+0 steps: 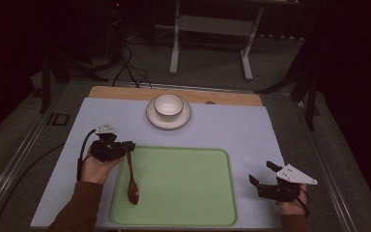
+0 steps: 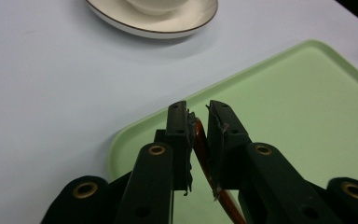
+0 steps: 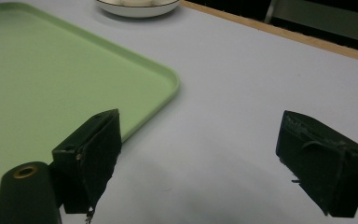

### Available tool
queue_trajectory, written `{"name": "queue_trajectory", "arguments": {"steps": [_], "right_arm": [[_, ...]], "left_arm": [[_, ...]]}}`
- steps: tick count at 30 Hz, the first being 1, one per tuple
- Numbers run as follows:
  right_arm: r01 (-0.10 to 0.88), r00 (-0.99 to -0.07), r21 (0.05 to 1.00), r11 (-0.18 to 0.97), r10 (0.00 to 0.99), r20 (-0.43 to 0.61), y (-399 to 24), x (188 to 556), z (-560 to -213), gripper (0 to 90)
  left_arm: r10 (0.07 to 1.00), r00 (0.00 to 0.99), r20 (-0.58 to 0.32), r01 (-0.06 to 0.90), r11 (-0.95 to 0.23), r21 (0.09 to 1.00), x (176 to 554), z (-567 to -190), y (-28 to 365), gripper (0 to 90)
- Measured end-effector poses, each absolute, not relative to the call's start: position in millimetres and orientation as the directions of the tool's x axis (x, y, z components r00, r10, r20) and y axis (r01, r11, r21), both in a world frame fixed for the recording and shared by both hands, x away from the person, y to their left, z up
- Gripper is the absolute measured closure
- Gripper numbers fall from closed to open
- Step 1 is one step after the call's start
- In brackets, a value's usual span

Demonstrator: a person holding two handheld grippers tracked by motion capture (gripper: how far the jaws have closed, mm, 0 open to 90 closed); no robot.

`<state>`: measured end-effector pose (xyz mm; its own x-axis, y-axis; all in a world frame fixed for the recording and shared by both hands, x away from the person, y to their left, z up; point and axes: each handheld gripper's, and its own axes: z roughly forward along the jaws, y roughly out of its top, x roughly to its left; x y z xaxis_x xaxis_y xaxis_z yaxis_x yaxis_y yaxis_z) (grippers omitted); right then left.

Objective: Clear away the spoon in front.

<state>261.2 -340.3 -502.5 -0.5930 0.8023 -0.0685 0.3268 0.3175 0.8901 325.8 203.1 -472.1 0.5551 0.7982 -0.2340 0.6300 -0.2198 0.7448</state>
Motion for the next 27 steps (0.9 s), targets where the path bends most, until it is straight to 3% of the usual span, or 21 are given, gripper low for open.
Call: {"name": "queue_trajectory", "arguments": {"steps": [12,27], "right_arm": [[0.326,-0.595,0.89,0.319,0.801,-0.07,-340.2,261.0,-502.4,13.9],[0.324,-0.595,0.89,0.32,0.801,-0.071,-340.4,260.7,-502.1,13.9]], "left_arm": [[0.778,0.59,-0.214,0.619,-0.266,0.739,328.3,-484.7,195.0,78.9],[0.779,0.586,-0.224,0.606,-0.237,0.759,328.2,-501.9,197.6,77.4]]}}
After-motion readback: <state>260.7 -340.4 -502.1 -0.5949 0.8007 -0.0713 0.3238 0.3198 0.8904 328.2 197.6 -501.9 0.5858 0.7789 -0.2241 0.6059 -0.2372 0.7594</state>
